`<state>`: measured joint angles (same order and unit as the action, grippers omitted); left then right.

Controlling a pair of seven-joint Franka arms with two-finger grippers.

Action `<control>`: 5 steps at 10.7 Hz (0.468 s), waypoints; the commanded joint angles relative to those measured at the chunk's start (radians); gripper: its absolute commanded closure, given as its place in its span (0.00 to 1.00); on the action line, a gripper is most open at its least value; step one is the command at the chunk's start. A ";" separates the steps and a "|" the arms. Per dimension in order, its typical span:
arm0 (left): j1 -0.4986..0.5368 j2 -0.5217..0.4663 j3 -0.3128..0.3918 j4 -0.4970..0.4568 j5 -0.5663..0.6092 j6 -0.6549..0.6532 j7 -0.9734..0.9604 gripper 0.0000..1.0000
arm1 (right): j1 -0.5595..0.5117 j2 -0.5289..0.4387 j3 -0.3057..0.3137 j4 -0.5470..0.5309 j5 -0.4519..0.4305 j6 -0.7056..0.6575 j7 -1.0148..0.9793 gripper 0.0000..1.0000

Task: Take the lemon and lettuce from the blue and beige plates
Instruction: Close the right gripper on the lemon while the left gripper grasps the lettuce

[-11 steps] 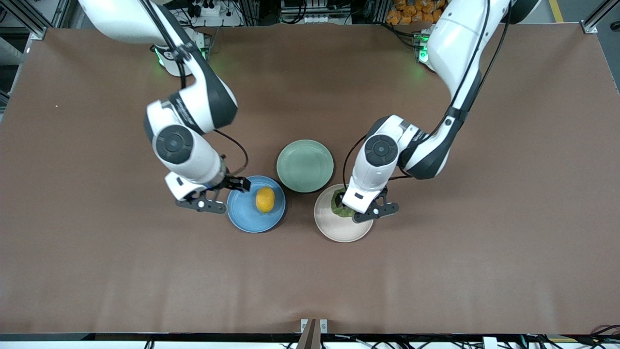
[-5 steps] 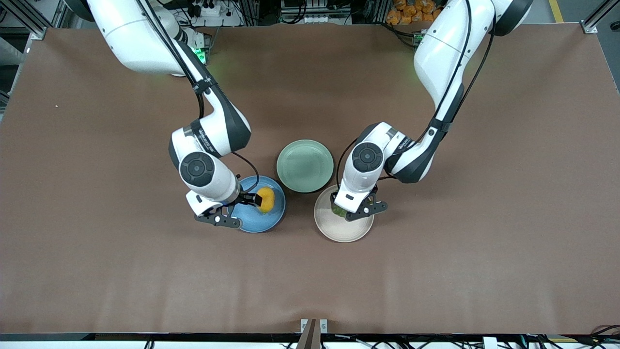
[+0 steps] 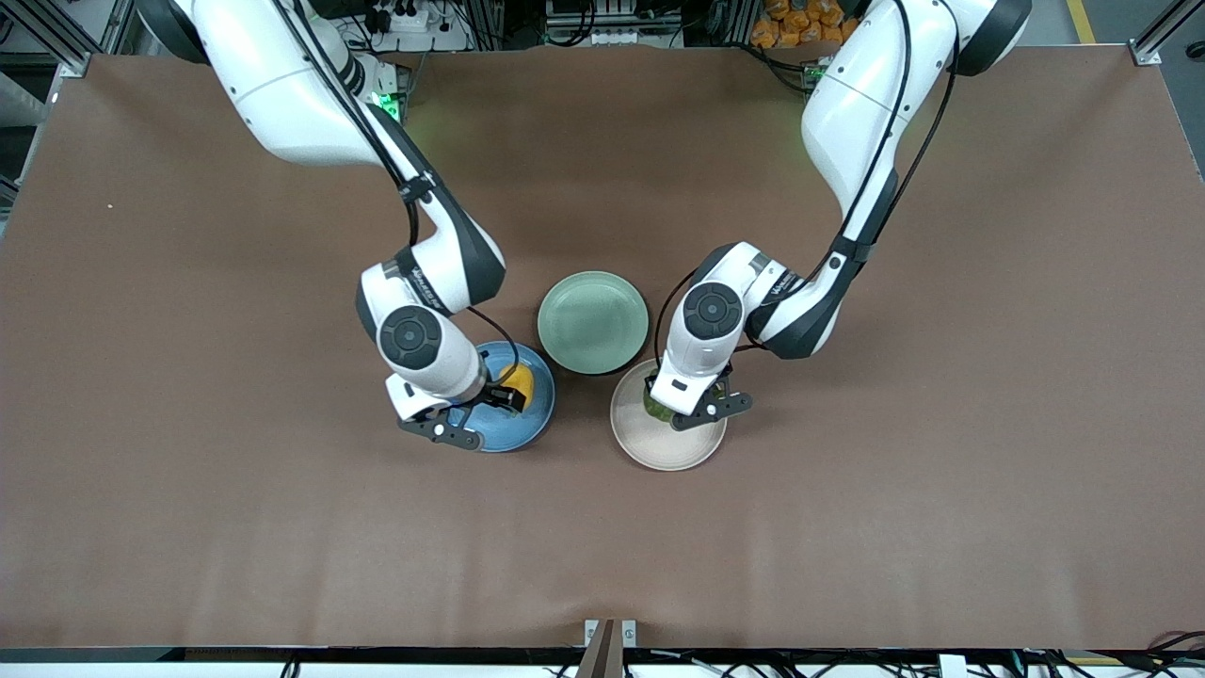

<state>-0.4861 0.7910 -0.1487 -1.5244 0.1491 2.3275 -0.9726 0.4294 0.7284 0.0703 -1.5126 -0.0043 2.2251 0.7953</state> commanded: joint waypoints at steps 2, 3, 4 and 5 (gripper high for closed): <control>-0.012 0.011 0.011 0.020 0.027 0.007 -0.031 0.77 | 0.060 0.026 -0.003 0.034 0.000 0.005 0.079 0.00; -0.012 0.011 0.011 0.020 0.027 0.007 -0.032 0.89 | 0.075 0.026 -0.003 0.032 0.001 0.007 0.094 0.00; -0.012 0.013 0.011 0.020 0.027 0.007 -0.037 1.00 | 0.083 0.026 -0.003 0.032 0.000 0.007 0.097 0.00; -0.012 0.011 0.011 0.020 0.027 0.007 -0.038 1.00 | 0.086 0.028 -0.004 0.028 -0.009 0.008 0.096 0.00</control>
<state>-0.4862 0.7915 -0.1479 -1.5226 0.1491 2.3277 -0.9726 0.5100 0.7417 0.0712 -1.5048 -0.0040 2.2358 0.8732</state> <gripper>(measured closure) 0.969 0.000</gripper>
